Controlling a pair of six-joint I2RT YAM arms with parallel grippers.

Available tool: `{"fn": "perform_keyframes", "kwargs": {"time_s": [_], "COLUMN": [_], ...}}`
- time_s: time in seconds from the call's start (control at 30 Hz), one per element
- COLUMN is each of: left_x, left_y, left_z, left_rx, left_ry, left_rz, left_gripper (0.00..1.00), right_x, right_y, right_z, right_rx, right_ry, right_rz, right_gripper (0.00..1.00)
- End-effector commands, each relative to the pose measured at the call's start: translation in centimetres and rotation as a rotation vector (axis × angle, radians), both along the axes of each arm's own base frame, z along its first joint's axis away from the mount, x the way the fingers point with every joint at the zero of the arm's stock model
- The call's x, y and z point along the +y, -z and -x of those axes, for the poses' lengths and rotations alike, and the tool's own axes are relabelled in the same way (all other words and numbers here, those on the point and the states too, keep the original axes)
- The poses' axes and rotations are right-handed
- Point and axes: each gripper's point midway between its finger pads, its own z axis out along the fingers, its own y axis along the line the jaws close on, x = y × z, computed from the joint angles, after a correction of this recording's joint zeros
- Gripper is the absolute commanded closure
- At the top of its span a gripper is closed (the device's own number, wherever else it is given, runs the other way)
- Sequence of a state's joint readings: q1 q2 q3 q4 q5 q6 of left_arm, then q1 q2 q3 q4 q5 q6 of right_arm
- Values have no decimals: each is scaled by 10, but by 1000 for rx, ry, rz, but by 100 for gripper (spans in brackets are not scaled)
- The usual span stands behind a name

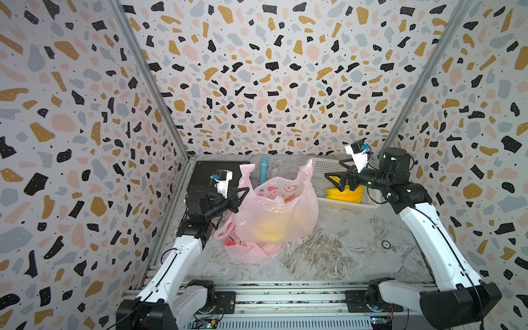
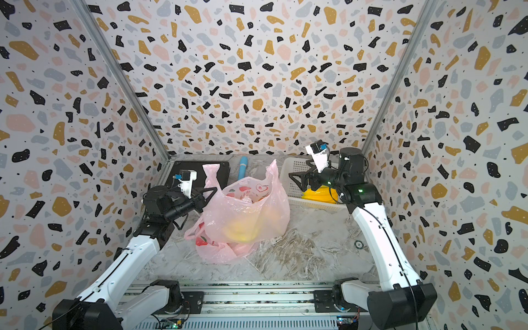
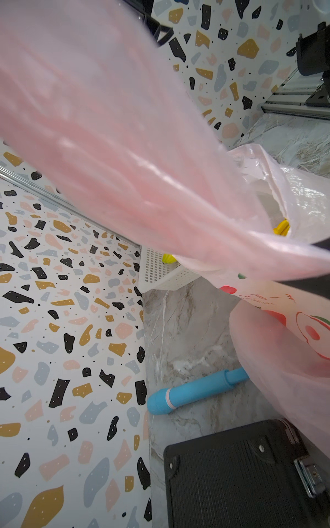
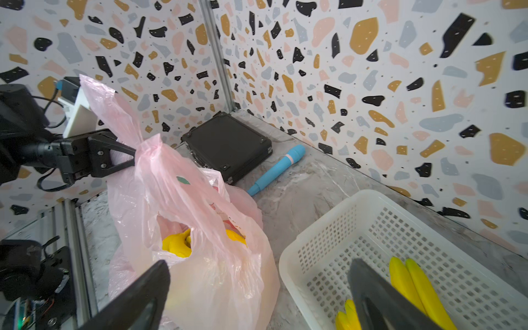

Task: Place the banana into a plastic bag & tie a knot
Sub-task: Adjust the plastic bag at the center of the board.

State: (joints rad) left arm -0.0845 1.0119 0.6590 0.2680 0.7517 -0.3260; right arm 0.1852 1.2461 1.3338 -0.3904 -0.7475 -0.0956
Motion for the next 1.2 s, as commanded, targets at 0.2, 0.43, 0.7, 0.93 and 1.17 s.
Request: {"fn": "perform_keyframes", "kwargs": {"time_s": [0.2,0.43,0.7,0.93,1.17], "left_x": [-2,2,4,6,6], "left_y": [-36,-34,-32,-29,-29], "left_z": [11,1,0,-3,-4], "left_rx": [-63,-35,-33,-30,-29], "left_ry": [63,85,83,74,76], "left_rz": [-4,-1,-10,-19,-22], "left_gripper": [100,100,100,100,100], "right_x": [32,38,45,53,56], "right_y": [17,44,54,47,26], "right_z": [7,3,-15,-28,-26], "right_rx": [-72,-214,-183,-182,-188], "right_ry": [-342,-405,-467,-513,-583], "right_rz": [-27,-38,-70,-175,-318], "right_gripper": [1,1,1,9,18]}}
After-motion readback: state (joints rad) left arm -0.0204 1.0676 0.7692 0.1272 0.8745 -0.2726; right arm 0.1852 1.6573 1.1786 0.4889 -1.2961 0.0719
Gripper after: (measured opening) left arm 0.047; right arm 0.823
